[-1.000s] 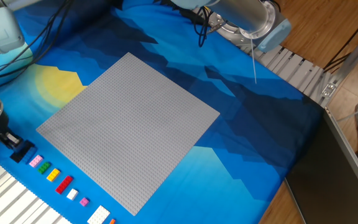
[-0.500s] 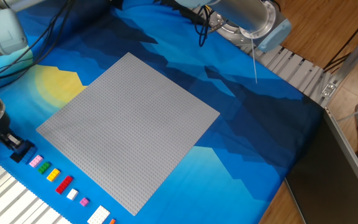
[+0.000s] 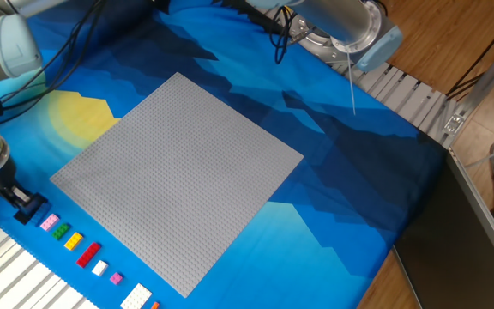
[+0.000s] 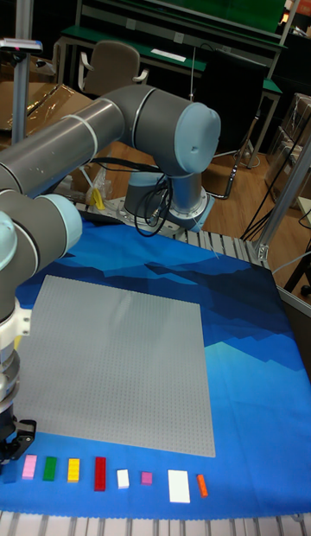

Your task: Stack small Lego blocks one on top of the other

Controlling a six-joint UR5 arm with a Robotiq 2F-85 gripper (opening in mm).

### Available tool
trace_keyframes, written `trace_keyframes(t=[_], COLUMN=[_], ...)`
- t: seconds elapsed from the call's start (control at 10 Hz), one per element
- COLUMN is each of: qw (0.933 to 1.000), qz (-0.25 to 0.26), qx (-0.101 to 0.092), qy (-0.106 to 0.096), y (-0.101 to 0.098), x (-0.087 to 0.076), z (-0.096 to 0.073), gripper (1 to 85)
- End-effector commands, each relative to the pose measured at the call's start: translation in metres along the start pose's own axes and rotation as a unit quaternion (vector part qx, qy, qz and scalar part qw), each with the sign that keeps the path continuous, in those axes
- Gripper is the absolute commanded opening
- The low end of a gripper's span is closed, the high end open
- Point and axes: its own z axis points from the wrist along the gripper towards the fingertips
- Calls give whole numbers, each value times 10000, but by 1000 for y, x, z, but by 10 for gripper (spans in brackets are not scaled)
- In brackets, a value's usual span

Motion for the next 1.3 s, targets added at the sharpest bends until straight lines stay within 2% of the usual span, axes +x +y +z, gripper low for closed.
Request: trace_keyframes(t=[0.0, 0.2, 0.8, 1.2], qw=[10000, 10000, 9999, 9999], qz=[24, 62, 80, 112], qx=[-51, -53, -73, -95], qy=[-22, 1, -24, 43], y=[2, 3, 3, 5], x=[0, 1, 0, 1], z=[1, 1, 2, -1], gripper=[377, 400, 390, 397])
